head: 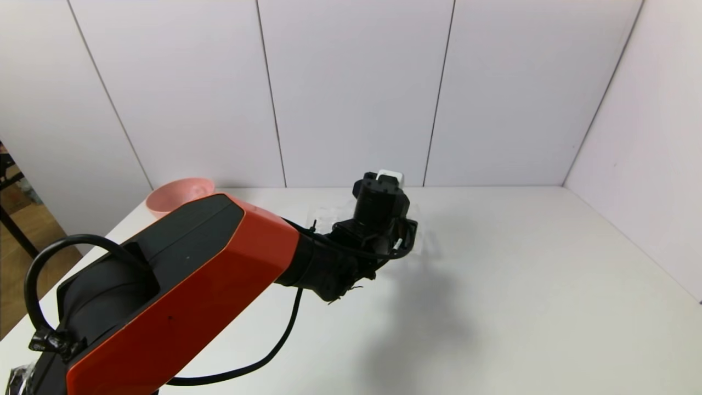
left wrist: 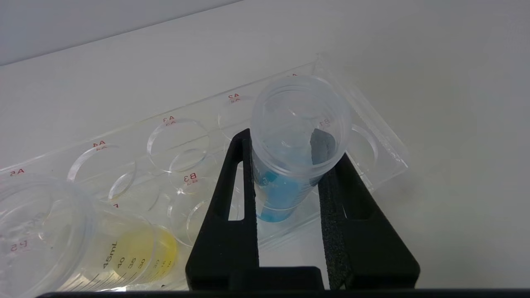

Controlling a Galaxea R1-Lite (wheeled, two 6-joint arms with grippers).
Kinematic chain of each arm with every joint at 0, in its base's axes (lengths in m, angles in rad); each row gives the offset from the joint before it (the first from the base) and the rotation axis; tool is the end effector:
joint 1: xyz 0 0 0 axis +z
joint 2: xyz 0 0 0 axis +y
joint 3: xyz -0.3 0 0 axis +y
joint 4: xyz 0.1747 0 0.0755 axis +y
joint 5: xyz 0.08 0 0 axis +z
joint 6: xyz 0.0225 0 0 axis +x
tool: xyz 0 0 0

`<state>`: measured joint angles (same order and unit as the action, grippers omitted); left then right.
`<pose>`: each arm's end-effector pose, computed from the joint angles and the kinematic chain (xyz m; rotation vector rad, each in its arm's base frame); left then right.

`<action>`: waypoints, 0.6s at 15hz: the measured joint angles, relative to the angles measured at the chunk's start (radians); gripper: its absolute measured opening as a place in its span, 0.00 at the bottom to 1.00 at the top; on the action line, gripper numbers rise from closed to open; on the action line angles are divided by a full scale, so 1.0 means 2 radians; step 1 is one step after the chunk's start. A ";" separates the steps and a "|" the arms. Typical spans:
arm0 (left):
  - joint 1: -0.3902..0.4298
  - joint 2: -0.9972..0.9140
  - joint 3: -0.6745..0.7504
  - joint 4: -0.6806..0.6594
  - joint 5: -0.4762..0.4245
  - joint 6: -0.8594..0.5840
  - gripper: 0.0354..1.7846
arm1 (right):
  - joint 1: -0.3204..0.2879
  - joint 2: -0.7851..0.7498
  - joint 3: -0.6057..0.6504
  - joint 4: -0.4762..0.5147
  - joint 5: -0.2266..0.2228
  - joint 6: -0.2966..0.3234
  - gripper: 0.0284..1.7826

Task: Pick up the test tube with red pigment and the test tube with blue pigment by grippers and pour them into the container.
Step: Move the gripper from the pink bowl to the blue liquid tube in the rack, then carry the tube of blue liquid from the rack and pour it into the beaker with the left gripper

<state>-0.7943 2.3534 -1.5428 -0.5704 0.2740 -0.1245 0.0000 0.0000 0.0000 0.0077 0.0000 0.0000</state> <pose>0.3445 -0.3420 0.1140 0.0024 0.2407 -0.5034 -0.0228 0.0000 0.0747 0.0000 0.0077 0.0000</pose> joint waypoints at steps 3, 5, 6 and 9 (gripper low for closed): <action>0.000 -0.003 0.000 0.001 0.003 0.000 0.23 | 0.000 0.000 0.000 0.000 0.000 0.000 1.00; 0.000 -0.006 0.000 0.000 0.004 0.000 0.23 | 0.000 0.000 0.000 0.000 0.000 0.000 1.00; 0.000 -0.010 0.000 0.000 0.004 0.000 0.23 | 0.000 0.000 0.000 0.000 0.000 0.000 1.00; 0.000 -0.021 0.000 0.000 0.004 0.001 0.23 | 0.000 0.000 0.000 0.000 0.000 0.000 1.00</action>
<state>-0.7943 2.3119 -1.5432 -0.5711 0.2823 -0.1221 0.0000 0.0000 0.0000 0.0077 0.0000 0.0000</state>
